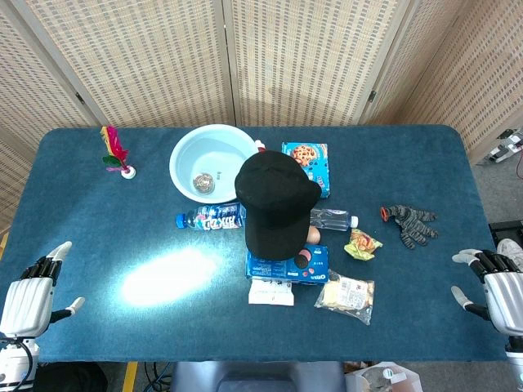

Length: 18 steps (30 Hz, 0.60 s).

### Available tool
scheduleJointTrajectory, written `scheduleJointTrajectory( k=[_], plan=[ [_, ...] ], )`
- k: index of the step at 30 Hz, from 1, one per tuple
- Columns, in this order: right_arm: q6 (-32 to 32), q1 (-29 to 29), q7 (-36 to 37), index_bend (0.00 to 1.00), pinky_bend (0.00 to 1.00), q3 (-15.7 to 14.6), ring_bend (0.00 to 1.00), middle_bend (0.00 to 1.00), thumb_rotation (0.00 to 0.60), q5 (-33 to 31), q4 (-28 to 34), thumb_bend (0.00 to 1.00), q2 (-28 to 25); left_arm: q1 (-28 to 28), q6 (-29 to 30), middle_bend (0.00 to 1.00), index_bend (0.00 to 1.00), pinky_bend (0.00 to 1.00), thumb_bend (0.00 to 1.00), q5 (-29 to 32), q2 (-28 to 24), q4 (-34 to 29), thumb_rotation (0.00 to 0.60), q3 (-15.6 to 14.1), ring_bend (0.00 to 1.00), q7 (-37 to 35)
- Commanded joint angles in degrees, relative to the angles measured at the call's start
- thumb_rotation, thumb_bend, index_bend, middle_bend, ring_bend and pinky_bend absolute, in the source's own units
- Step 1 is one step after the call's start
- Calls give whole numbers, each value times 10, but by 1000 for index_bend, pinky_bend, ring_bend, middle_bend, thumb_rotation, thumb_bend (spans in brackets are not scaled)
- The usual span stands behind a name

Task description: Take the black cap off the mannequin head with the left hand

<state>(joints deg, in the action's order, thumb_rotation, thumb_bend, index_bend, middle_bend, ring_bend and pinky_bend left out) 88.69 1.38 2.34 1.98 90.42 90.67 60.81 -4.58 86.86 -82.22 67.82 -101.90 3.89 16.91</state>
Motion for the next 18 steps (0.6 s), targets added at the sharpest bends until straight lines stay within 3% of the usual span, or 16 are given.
scheduleJointTrajectory(
  k=[1, 18],
  plan=[
    [0, 1, 0, 366, 305, 1, 247, 314, 600, 1, 0, 261, 0, -1, -1, 148, 79, 278, 112, 1, 1, 1, 600, 1, 191, 0],
    [11, 0, 1, 366, 305, 6, 247, 314, 600, 1, 2, 261, -7, -10, -8, 148, 79, 278, 113, -24, -3, 9, 600, -3, 192, -27]
  ],
)
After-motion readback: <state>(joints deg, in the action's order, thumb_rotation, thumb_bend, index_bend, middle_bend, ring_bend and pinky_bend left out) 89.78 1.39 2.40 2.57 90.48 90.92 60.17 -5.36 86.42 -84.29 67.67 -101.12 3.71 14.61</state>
